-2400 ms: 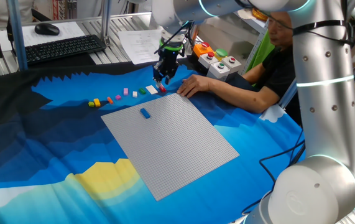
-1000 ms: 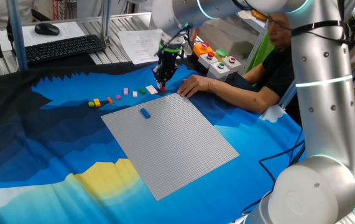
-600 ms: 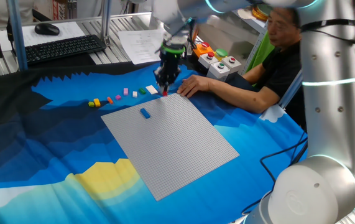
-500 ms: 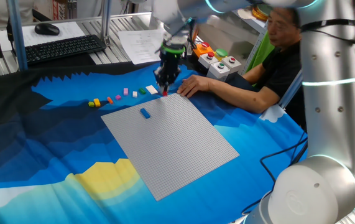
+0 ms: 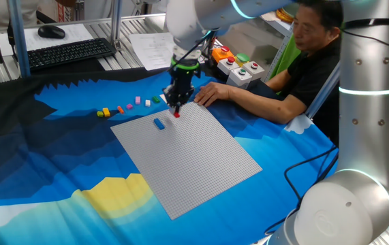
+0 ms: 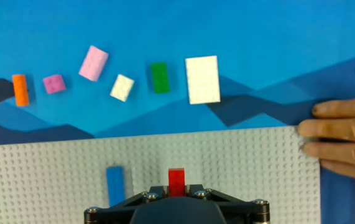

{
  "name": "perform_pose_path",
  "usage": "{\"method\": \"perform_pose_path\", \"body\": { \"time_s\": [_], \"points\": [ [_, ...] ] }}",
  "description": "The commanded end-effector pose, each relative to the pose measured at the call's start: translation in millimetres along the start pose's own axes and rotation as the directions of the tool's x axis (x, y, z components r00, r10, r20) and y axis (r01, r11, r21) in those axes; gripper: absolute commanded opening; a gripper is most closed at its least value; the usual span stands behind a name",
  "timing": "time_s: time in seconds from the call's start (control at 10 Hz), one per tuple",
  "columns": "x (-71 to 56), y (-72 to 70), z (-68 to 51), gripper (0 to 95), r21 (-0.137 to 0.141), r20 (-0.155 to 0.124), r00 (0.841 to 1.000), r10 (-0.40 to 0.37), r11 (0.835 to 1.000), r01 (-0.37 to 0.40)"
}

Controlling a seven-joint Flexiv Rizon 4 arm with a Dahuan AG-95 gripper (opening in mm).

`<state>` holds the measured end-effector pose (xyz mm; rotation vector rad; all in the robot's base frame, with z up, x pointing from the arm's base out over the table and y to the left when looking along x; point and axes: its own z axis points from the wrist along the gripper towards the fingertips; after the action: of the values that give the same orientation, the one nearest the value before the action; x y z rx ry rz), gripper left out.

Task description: Stack small Lego blocks one on top of the other

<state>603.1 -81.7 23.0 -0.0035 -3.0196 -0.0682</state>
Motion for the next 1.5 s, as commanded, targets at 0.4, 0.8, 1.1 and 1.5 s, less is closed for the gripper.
{"method": "perform_pose_path", "body": {
  "time_s": [0.4,0.8,1.1,1.5],
  "points": [
    [15.5,6.9,13.4,0.0,0.023,0.014,1.0,-0.013,1.0,0.012],
    [15.2,10.0,15.9,0.0,0.022,0.016,1.0,-0.012,1.0,0.012],
    [15.0,12.9,18.3,0.0,0.024,0.02,1.0,-0.009,1.0,0.009],
    [13.6,13.0,17.7,0.0,0.029,0.022,1.0,-0.008,1.0,0.007]
  ]
}}
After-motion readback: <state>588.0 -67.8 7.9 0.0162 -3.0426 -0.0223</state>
